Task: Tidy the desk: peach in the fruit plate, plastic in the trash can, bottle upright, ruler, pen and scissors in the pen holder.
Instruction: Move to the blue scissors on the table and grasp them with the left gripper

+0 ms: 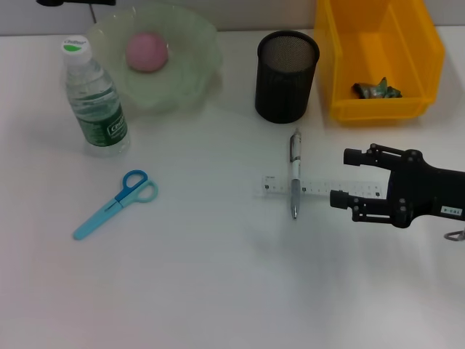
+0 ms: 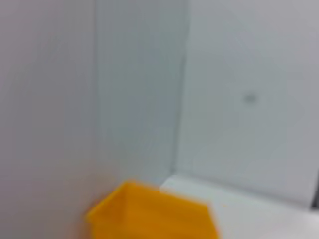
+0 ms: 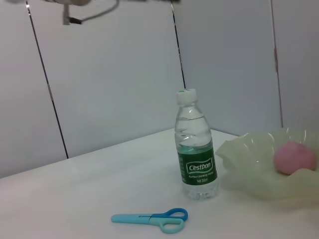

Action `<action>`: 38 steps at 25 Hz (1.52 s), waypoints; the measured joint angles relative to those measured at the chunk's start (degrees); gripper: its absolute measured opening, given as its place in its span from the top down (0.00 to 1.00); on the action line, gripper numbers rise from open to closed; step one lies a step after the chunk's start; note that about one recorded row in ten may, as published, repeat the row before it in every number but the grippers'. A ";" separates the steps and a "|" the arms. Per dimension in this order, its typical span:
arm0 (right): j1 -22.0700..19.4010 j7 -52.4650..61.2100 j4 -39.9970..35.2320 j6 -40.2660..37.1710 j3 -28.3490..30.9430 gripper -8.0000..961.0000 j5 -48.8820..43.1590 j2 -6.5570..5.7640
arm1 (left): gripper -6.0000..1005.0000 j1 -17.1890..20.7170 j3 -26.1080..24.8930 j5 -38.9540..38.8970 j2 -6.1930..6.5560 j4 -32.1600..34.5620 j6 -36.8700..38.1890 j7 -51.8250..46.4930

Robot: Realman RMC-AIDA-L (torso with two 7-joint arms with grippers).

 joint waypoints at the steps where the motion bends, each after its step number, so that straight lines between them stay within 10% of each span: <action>1: 0.00 0.06 0.00 0.00 0.00 0.16 -0.04 0.00 | 0.21 0.40 0.01 -1.43 0.00 -0.32 0.32 -0.03; 10: 0.06 0.32 -0.12 -0.10 -0.59 0.16 -0.29 -0.01 | 0.21 3.66 0.17 -10.72 -0.29 -6.17 2.97 0.99; 13: 0.09 0.27 -0.11 -0.88 -0.69 0.16 -0.62 -0.07 | 0.21 5.98 3.71 -10.96 -0.70 -22.62 5.29 15.20; 16: 0.23 0.29 -0.11 -1.60 -0.71 0.16 -1.20 -0.25 | 0.21 7.35 8.29 -6.43 -1.20 -24.25 3.94 21.32; 29: -0.15 -0.43 -0.10 -2.27 -0.63 0.16 -2.00 -0.44 | 0.21 5.32 13.32 20.84 -4.25 -4.25 -2.54 -1.43; 38: -0.43 -0.46 -0.10 -2.28 -0.28 0.16 -2.02 -0.45 | 0.21 -2.83 30.08 40.52 -4.45 1.31 -0.87 -19.78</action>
